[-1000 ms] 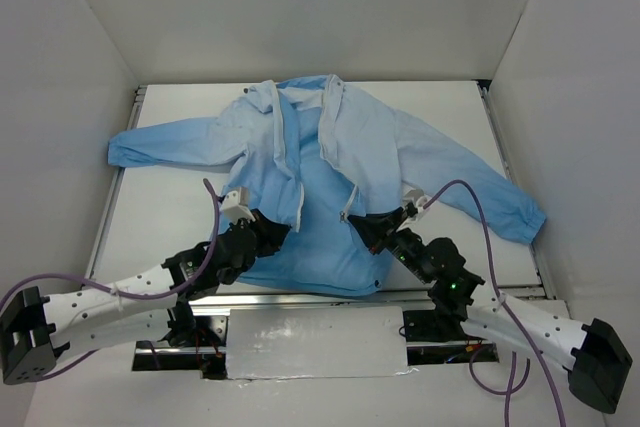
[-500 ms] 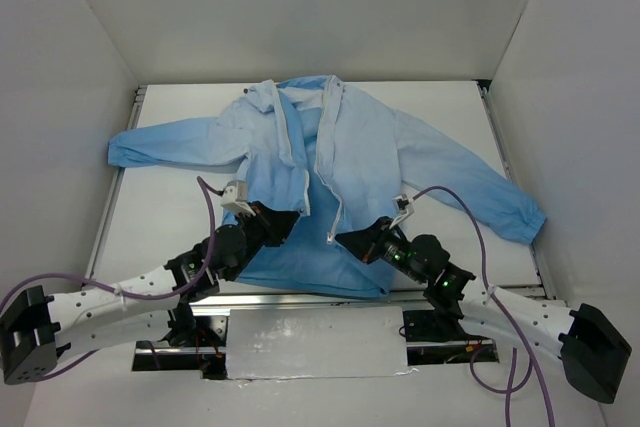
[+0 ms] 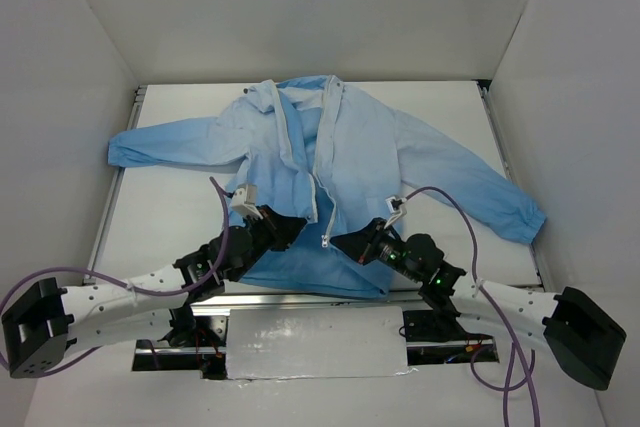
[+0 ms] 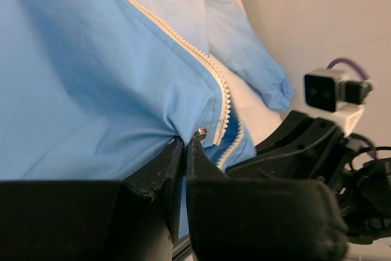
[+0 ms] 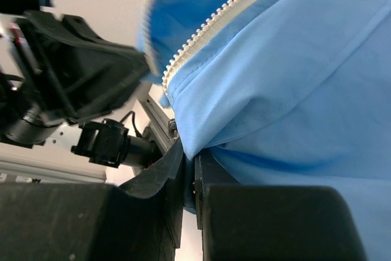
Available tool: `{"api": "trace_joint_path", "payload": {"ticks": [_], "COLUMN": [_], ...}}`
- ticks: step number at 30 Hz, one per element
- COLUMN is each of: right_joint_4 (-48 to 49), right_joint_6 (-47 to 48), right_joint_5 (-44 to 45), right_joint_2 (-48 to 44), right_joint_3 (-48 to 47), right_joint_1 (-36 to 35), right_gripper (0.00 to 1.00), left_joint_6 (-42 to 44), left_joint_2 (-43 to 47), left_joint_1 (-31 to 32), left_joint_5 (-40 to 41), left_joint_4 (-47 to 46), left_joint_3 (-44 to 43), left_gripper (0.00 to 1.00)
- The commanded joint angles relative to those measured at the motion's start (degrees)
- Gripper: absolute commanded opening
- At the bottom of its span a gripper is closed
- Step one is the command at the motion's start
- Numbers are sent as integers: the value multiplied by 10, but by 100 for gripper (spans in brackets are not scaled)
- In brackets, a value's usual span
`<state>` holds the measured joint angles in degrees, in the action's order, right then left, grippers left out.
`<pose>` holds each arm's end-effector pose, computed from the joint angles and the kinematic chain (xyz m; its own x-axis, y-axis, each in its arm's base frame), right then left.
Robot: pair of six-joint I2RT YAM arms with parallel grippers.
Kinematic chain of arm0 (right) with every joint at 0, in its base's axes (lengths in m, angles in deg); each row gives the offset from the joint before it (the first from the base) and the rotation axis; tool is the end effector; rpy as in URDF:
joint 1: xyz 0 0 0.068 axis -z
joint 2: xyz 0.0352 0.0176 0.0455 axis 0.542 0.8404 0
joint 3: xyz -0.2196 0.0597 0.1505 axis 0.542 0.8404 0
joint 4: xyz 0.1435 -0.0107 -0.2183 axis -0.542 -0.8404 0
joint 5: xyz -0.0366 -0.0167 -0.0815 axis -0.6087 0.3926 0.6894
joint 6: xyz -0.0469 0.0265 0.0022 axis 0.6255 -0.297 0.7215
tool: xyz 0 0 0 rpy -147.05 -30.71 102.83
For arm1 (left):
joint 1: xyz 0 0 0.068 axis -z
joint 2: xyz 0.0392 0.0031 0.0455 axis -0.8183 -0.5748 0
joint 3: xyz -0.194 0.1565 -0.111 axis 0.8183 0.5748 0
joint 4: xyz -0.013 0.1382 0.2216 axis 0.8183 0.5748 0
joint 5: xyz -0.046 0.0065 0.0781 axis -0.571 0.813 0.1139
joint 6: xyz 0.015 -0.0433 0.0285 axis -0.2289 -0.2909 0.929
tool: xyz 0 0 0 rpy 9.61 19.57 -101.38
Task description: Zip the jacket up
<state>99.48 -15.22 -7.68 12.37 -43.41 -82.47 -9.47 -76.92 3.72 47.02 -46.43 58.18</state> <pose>0.1093 0.1311 0.1792 -0.6466 0.4603 -0.6083 -0.4554 0.4067 0.7919 0.1201 -0.1668 0.2402 -0.4729 -0.6592 -0.5846 0.2575 0.5312 -0.8072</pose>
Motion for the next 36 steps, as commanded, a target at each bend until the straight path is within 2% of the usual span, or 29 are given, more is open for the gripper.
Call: {"api": "trace_joint_path", "payload": {"ticks": [1, 6, 18, 36], "right_joint_4": [110, 146, 139, 139], "right_joint_6": [21, 36, 44, 52], "right_joint_5": [-4, -6, 15, 25], "right_joint_2": [11, 30, 45, 67], "right_joint_3": [3, -1, -1, -15], "right_joint_1": [-4, -5, -4, -5], "right_gripper": [0, 0, 0, 0], "left_joint_6": [-25, -33, -36, -41], "left_joint_2": [-17, -31, -4, -14], "left_joint_1": [2, 7, 10, 10], "left_joint_5": [-18, -37, -26, -29], "left_joint_4": [-14, -28, -14, -6], "left_joint_3": [-9, -1, 5, -4], "left_gripper": [0, 0, 0, 0]}}
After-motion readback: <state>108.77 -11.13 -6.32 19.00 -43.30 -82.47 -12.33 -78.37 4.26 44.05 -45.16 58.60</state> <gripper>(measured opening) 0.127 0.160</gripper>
